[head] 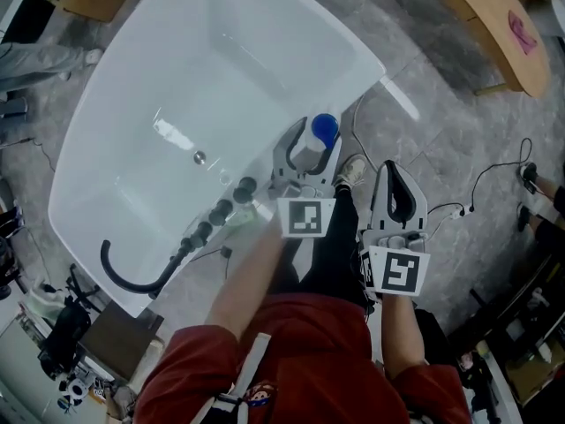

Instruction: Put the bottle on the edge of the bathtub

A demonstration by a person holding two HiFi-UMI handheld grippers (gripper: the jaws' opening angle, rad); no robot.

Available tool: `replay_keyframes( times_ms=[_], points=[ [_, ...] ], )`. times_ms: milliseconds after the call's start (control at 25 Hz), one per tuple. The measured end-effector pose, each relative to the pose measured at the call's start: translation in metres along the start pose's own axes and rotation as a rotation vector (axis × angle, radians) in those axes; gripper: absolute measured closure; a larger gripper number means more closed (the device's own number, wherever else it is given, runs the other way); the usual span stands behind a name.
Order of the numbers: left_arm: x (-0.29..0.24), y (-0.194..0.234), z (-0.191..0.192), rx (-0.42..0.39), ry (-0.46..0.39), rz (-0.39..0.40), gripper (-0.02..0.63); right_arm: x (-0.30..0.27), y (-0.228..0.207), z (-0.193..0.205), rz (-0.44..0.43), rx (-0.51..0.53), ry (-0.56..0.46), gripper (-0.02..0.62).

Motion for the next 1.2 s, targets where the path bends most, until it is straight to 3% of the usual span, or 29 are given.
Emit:
replay_keyframes(
  times_ms=[840, 1200],
  points=[
    [-0.014, 0.003, 0.072, 0.006, 0.069, -0.020, 0.351, -0.021, 0.016, 0.049, -0.068, -0.006, 0.075, 0.583],
    [-0.011, -0.005, 0.083, -0.054, 0.060, -0.019, 0.350, -0.024, 0.019, 0.055, -0.080, -0.008, 0.082, 0.583]
  ],
)
Point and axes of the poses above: the fingertips, and each gripper's own axes: x backward along the fingers, y to its left, z out of its underside, the point moved 2 cm from there along x, backward along the fingers, and after that the axes turned 1 degree about -y, right-handed, at the moved point
